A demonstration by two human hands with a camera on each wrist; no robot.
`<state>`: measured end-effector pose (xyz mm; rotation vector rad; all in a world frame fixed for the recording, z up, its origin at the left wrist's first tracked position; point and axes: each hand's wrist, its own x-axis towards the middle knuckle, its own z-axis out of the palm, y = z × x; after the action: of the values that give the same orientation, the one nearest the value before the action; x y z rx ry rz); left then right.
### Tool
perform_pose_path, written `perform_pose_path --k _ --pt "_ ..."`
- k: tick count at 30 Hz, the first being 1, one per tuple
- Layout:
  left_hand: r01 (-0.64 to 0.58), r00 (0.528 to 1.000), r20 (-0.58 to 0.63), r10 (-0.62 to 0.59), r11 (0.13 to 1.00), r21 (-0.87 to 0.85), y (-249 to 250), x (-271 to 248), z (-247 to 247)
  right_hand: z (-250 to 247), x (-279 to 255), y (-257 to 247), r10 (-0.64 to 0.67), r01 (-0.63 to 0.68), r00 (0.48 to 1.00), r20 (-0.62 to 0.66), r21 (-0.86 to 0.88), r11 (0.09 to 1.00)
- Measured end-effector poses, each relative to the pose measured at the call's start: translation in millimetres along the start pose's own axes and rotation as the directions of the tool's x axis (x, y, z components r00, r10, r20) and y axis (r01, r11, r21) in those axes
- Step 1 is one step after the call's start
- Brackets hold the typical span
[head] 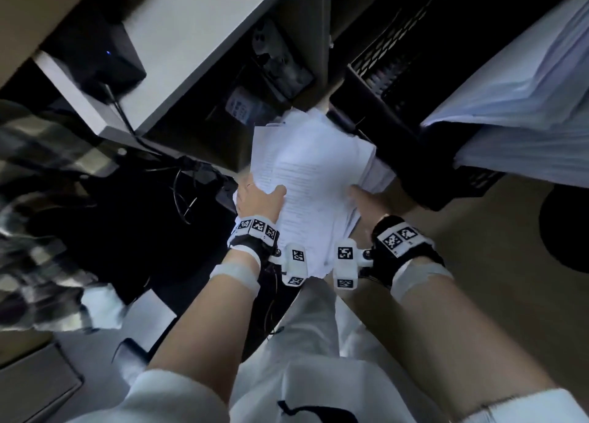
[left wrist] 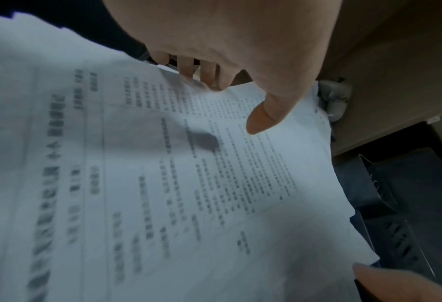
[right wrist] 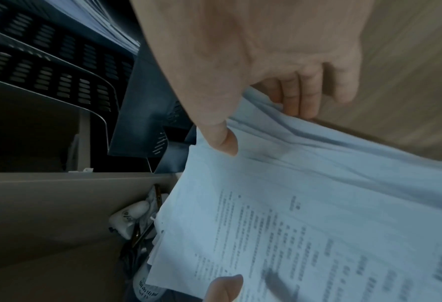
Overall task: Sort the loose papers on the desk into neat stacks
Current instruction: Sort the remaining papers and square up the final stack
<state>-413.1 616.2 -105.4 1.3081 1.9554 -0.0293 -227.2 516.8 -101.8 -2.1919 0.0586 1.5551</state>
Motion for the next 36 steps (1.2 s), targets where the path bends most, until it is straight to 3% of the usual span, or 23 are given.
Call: perform_pose_path --k 5,10,16,23,28,33,36 --pt "-0.056 0.998 0.049 0.046 0.971 0.234 6.5 0.8 0.8 5.7 20.5 6.4 0.015 -0.014 0.999 -0.031 0.049 0.999" --pt "-0.121 0.990 0.099 0.099 0.960 0.251 10.6 -7.2 7.8 -1.2 18.9 11.6 0.022 -0.018 0.993 -0.113 0.038 0.999" --pt "-0.167 0.983 0.136 0.123 0.904 0.393 24.6 -17.1 4.7 -5.2 -11.1 11.5 0.078 -0.076 0.996 -0.050 0.043 0.996" --pt "-0.142 0.967 0.239 0.092 0.969 0.204 23.8 -35.1 21.9 -19.4 0.5 34.6 0.118 -0.117 0.984 -0.131 0.013 0.993" --pt "-0.171 0.946 0.314 0.078 0.944 0.281 17.9 -55.9 40.4 -32.6 8.4 70.9 0.174 -0.171 0.981 -0.087 0.042 0.984" --pt "-0.041 0.918 0.393 0.062 0.997 -0.063 11.2 -85.2 60.6 -50.9 2.0 109.5 0.170 -0.161 0.985 -0.042 0.165 0.973" --pt "-0.076 0.920 0.375 0.117 0.989 -0.124 7.3 -111.8 75.9 -68.2 -8.3 133.4 0.176 -0.166 0.984 -0.005 0.304 0.938"
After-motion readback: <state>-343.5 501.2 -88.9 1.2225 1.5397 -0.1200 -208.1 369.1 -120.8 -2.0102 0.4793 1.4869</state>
